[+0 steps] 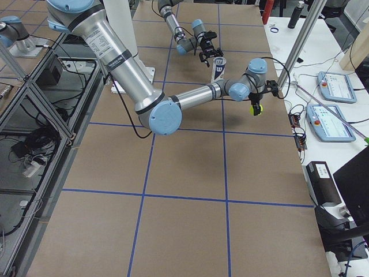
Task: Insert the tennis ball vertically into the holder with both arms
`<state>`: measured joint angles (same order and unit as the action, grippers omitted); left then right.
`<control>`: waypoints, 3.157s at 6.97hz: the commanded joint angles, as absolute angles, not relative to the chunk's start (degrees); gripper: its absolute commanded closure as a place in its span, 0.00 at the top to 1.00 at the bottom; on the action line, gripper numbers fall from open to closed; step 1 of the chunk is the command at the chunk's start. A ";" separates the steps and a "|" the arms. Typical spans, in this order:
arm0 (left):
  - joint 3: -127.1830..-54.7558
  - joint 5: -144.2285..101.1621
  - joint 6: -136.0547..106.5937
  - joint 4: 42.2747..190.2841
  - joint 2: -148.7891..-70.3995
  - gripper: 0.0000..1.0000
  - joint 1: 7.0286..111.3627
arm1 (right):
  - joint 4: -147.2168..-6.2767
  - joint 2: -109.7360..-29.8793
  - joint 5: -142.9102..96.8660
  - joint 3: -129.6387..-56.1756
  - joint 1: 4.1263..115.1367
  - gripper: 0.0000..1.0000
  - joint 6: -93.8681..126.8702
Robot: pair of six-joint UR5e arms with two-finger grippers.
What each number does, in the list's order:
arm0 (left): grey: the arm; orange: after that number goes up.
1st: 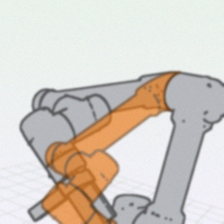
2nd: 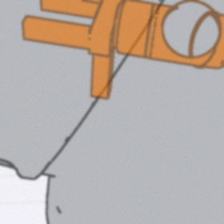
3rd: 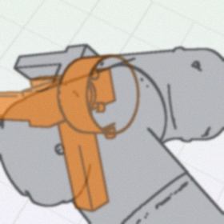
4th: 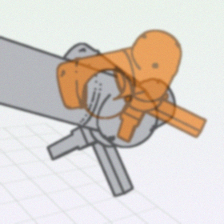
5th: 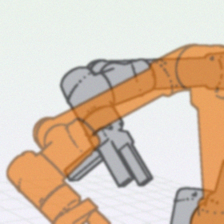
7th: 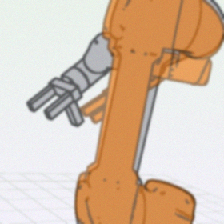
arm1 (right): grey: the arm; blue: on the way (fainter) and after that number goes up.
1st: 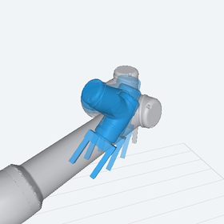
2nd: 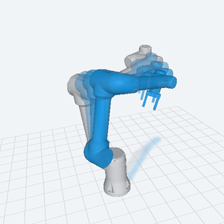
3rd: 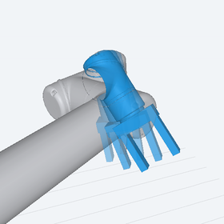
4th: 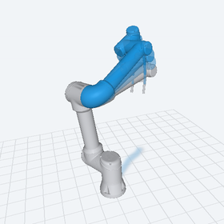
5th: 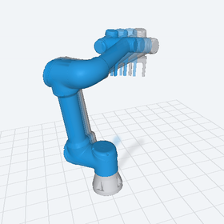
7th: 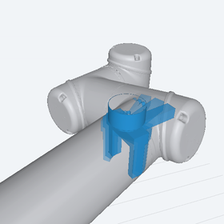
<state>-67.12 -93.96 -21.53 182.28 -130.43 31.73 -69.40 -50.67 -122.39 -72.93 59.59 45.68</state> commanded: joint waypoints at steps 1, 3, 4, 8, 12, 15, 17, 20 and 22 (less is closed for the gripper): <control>-67.06 -93.87 -21.53 182.29 -130.43 0.99 31.73 | -78.63 -50.45 -123.22 -85.55 55.83 0.00 55.68; -67.06 -93.96 -21.53 182.29 -130.52 0.99 31.73 | -82.51 -49.66 -122.96 -93.83 50.91 0.00 66.30; -66.80 -93.96 -21.53 182.29 -130.52 0.99 31.73 | -86.18 -46.96 -122.70 -95.69 49.32 0.00 69.40; -66.62 -93.96 -21.53 182.29 -130.60 0.99 31.64 | -101.69 -36.03 -114.98 -95.89 42.46 0.00 73.21; -66.62 -93.87 -21.53 182.29 -130.61 0.99 31.64 | -101.69 -36.21 -114.70 -95.98 42.45 1.00 72.33; -66.62 -93.96 -21.53 182.29 -130.61 0.99 31.64 | -101.69 -36.38 -114.79 -95.98 42.45 1.00 70.42; -66.71 -93.87 -21.53 182.29 -130.78 0.99 31.73 | -101.69 -38.74 -115.22 -96.85 43.85 1.00 64.64; -66.88 -92.64 -21.53 183.07 -130.87 0.99 31.90 | -101.43 -46.03 -118.98 -98.00 51.56 1.00 48.14; -67.23 -92.37 -21.97 185.61 -130.69 0.99 32.95 | -101.25 -50.52 -121.55 -97.82 56.76 1.00 37.58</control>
<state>-67.04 -92.52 -21.67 184.15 -130.79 32.33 -101.37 -47.74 -120.31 -97.94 53.70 44.22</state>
